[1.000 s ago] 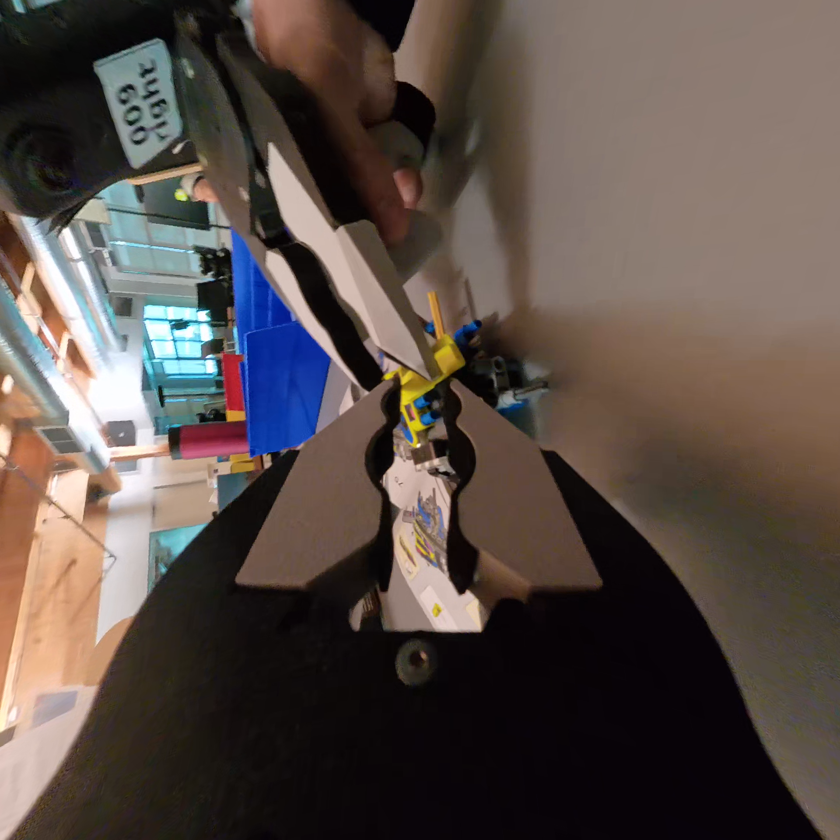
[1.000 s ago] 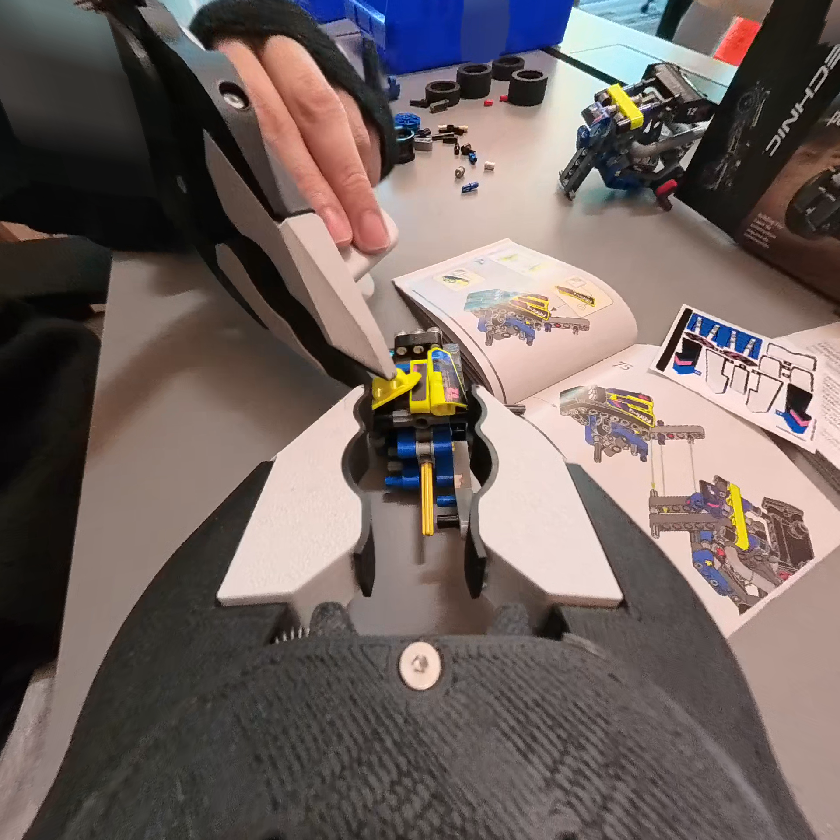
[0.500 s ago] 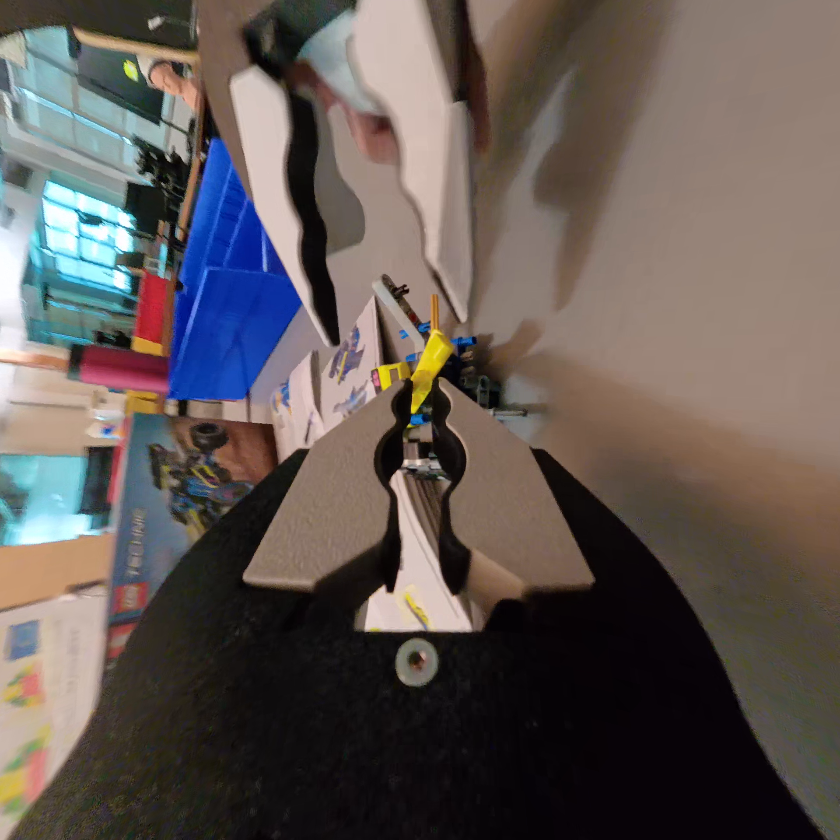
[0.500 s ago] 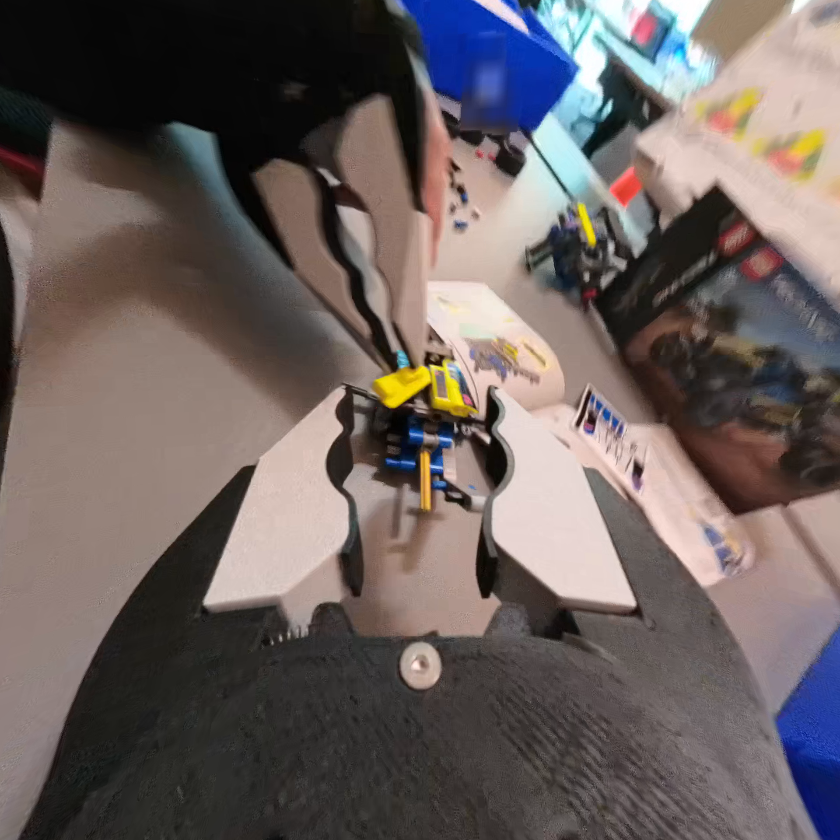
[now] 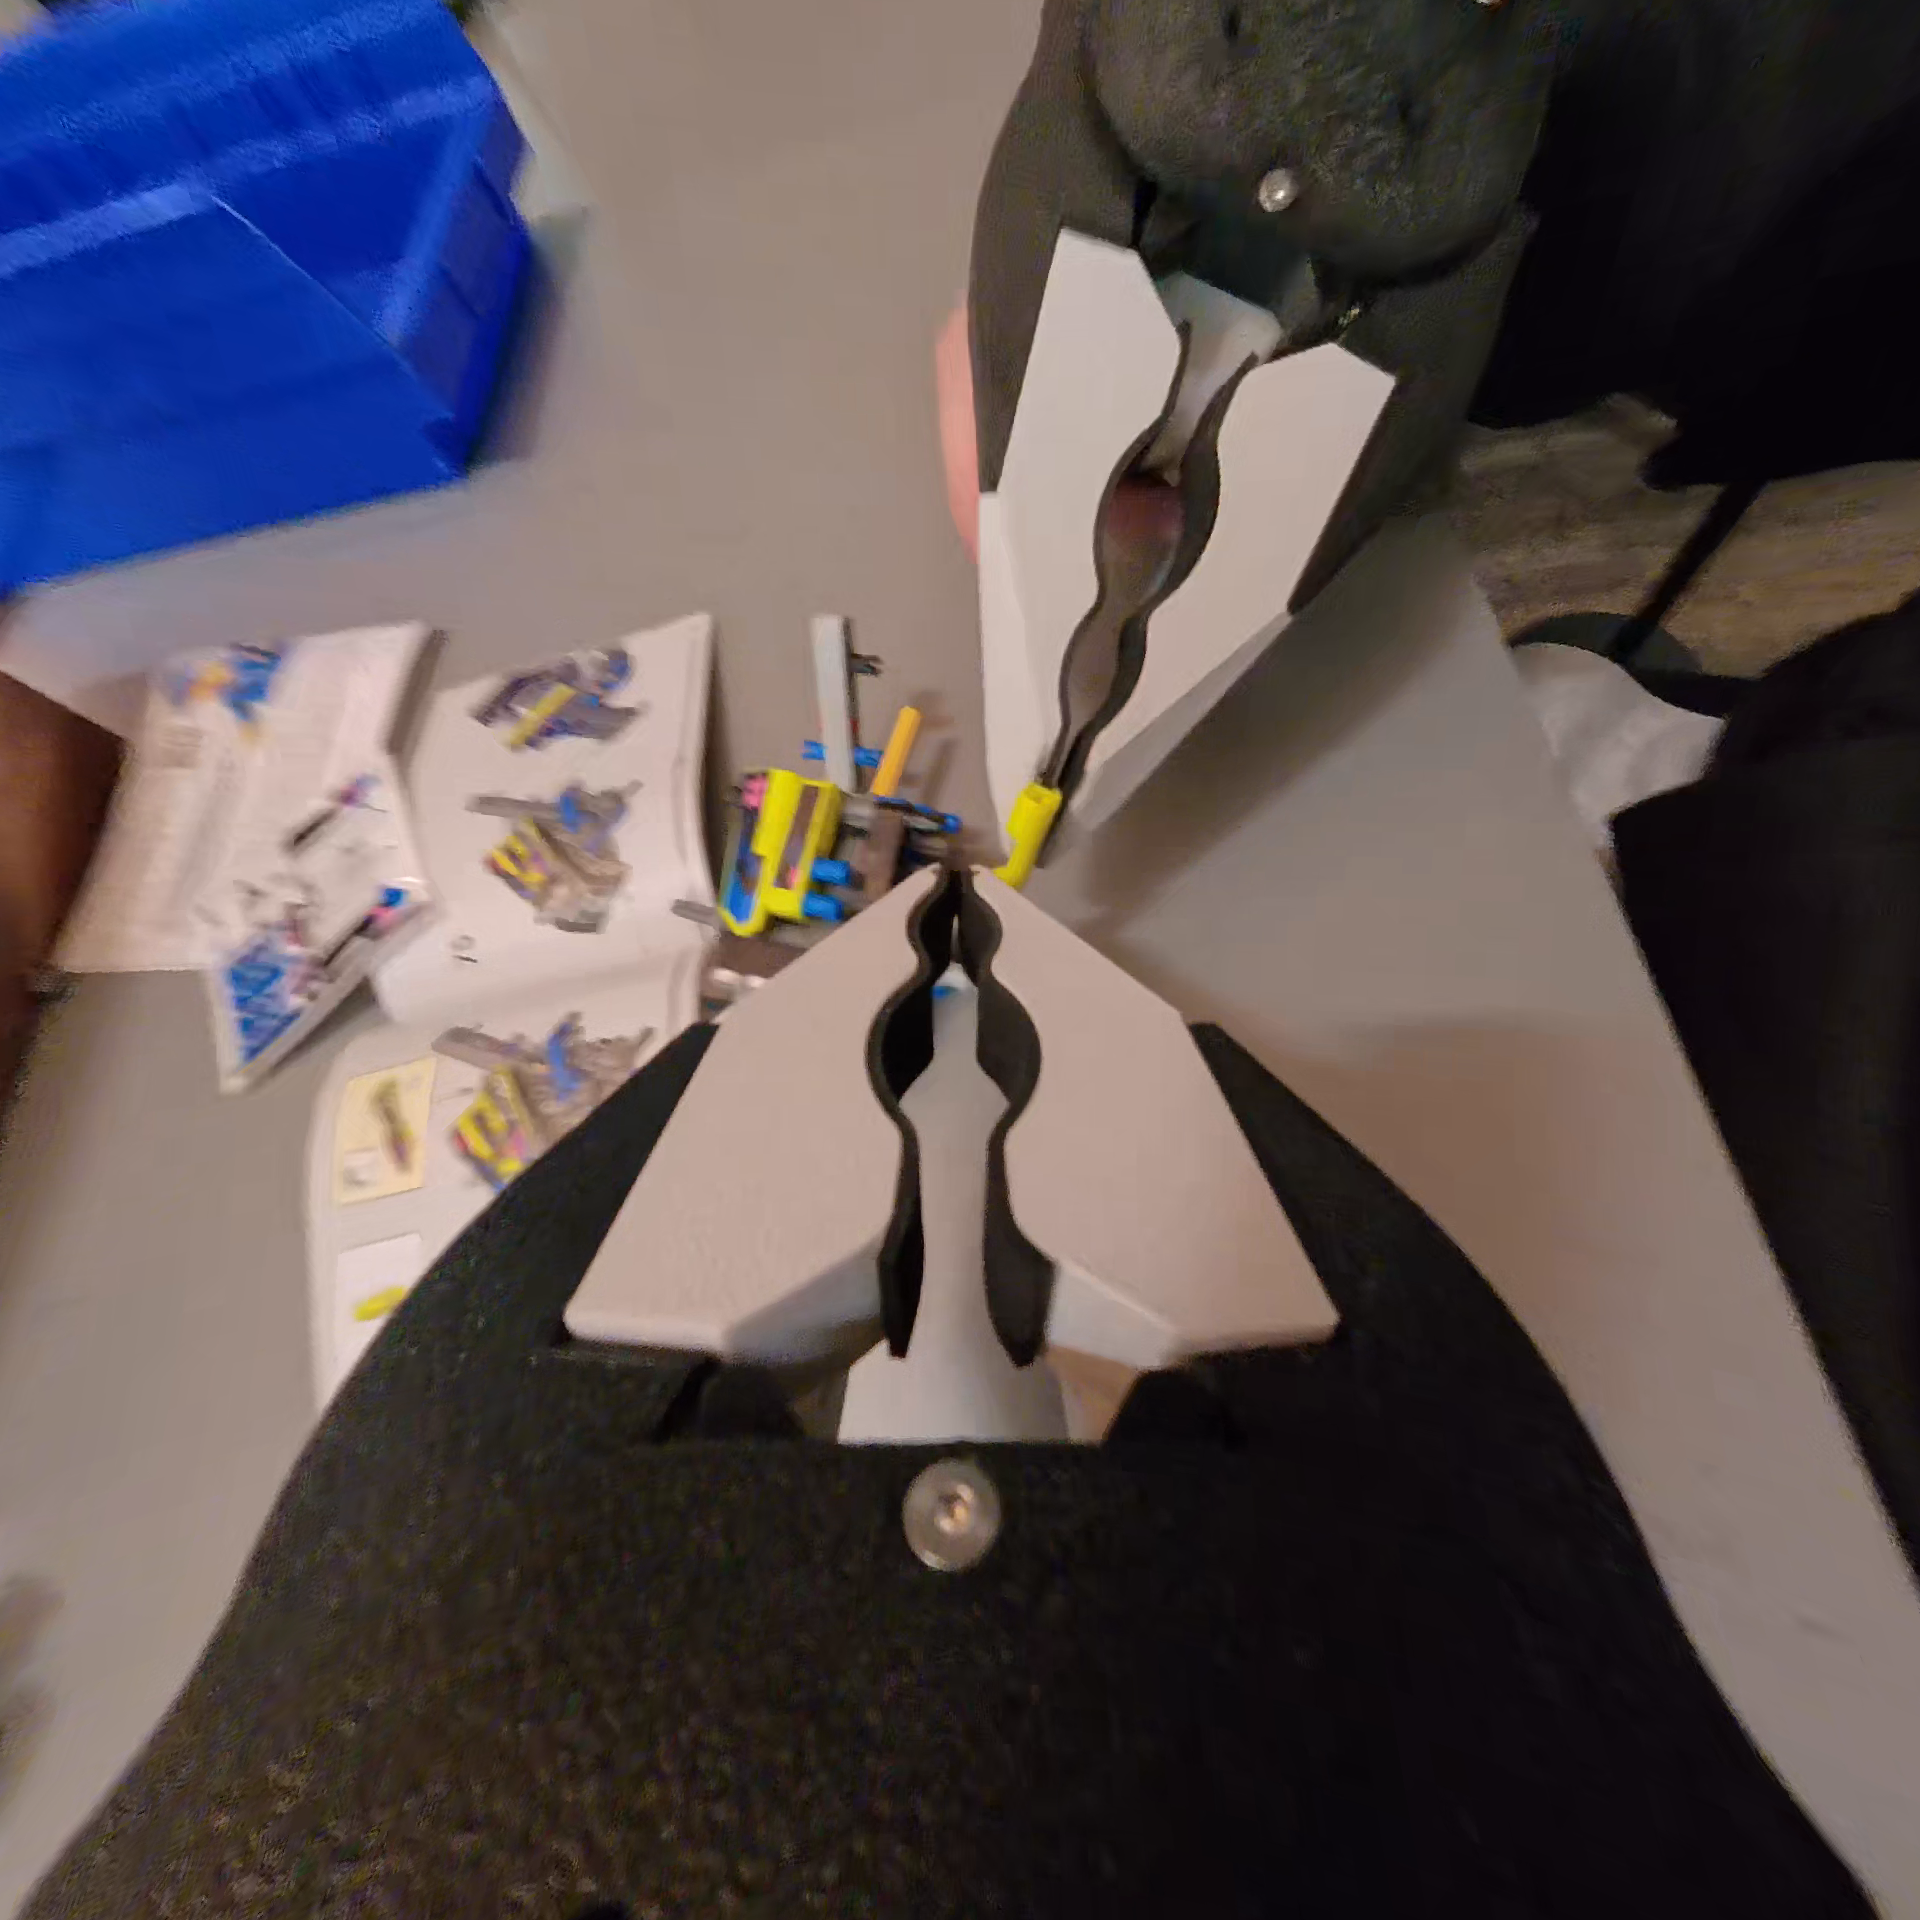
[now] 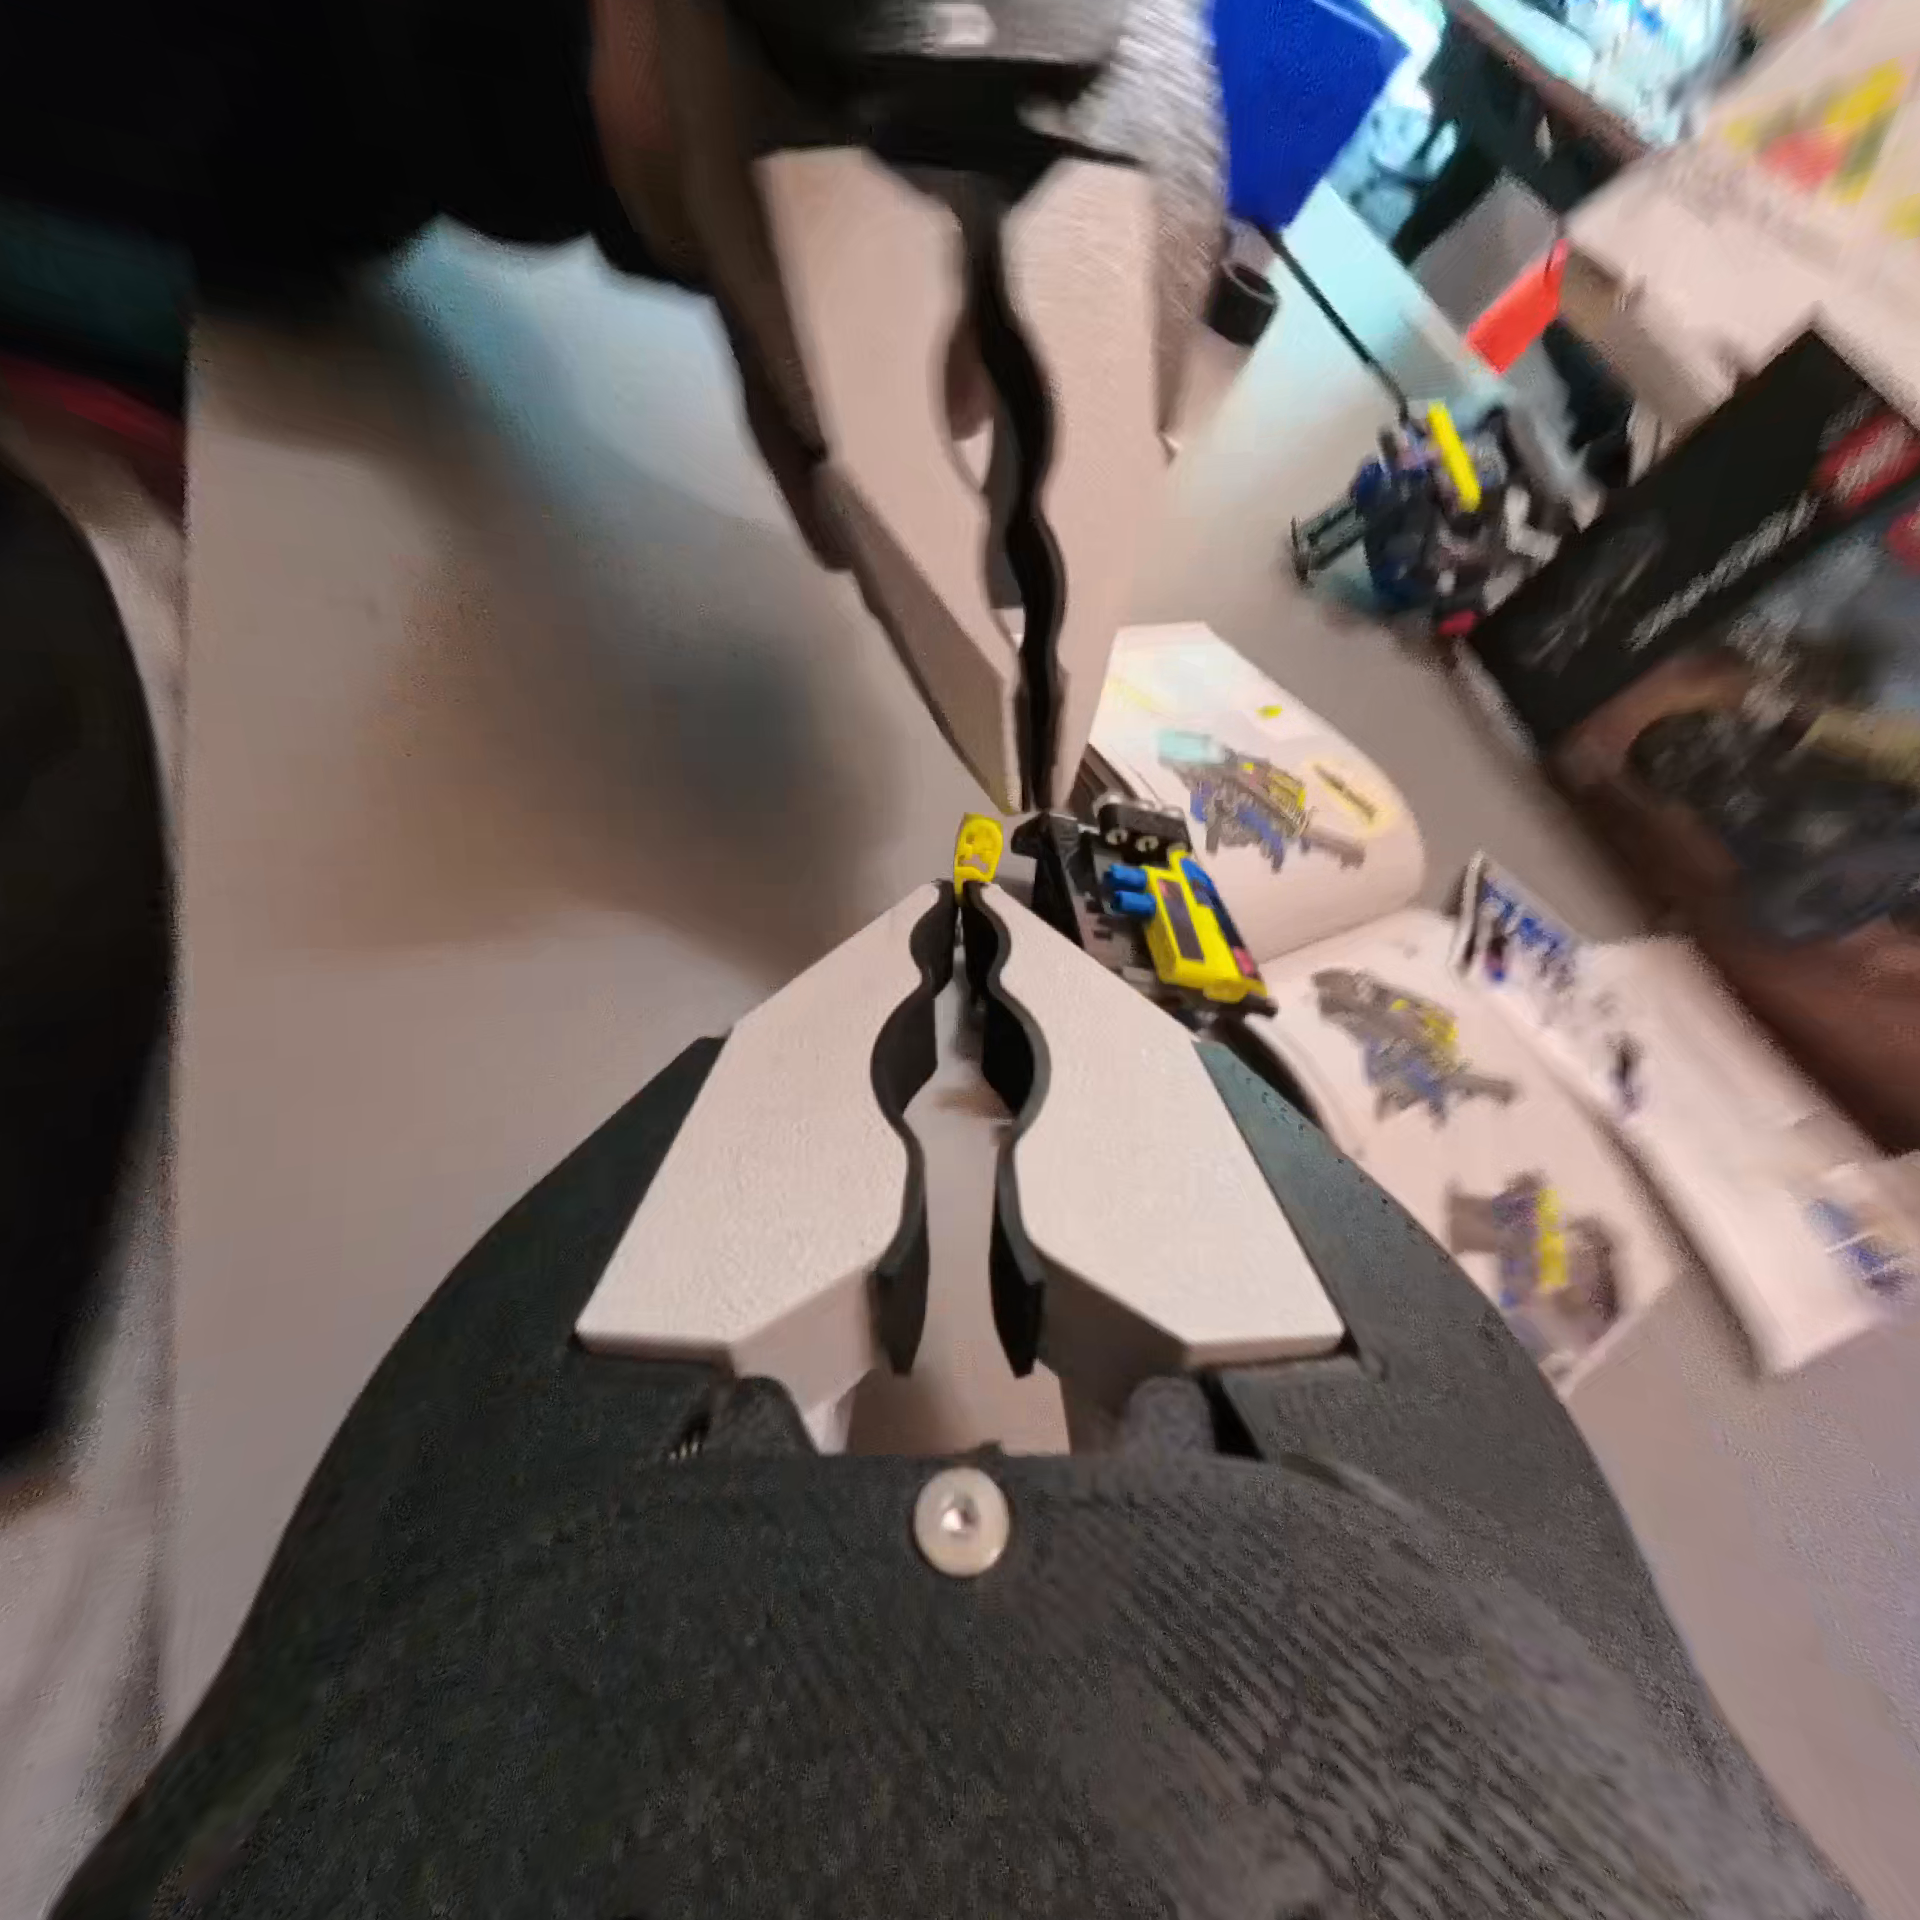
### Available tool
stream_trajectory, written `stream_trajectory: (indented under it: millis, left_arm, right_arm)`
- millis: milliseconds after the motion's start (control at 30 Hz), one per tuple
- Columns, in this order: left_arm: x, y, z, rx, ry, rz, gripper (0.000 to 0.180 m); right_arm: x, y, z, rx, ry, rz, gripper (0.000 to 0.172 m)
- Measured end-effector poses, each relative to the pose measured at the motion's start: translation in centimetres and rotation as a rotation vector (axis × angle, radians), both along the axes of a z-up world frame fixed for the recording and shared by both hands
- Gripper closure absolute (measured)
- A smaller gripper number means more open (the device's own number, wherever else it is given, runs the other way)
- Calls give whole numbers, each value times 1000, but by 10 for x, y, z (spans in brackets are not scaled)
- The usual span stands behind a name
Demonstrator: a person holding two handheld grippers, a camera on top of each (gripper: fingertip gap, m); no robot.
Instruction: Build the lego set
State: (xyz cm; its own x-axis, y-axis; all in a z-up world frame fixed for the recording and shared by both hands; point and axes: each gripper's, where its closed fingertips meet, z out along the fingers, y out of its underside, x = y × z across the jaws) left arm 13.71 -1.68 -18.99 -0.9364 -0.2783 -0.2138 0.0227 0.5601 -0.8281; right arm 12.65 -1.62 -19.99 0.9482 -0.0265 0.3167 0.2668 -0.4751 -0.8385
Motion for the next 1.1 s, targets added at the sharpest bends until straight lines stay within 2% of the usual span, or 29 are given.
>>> stream_trajectory:
  millis: [33,67,133,200,300,367,433,567,733,867,933,1100]
  left_arm:
    - [3,1,5,-9,-74,15,178]
    - [4,2,8,-5,-144,18,168]
    - [1,2,11,31,-279,22,162]
    - [-2,1,11,100,-432,34,156]
    - [-1,-1,7,225,-576,84,159]
    - [1,-3,11,237,-657,130,165]
    - [-1,-8,11,240,-681,124,173]
    - [4,-8,7,254,-661,158,179]
    - [6,-7,8,303,-771,148,174]
    - [8,-6,3,377,-844,150,170]
    - [11,-5,2,375,-828,171,169]
    - [15,-3,1,313,-668,172,172]
  right_arm:
    - [4,0,3,37,114,-47,172]
    - [9,-2,6,80,220,-103,172]
    - [13,-6,10,161,490,-188,172]
    - [11,-8,20,278,730,-196,172]
    - [9,-8,26,371,917,-196,172]
    - [6,-6,27,403,984,-191,172]
    - [7,-4,23,404,996,-204,172]
    - [9,-2,18,410,1013,-234,172]
    - [13,-1,23,485,1116,-235,172]
    - [13,0,16,461,1091,-247,172]
    - [11,1,12,426,1047,-247,172]
    - [13,1,13,399,956,-265,172]
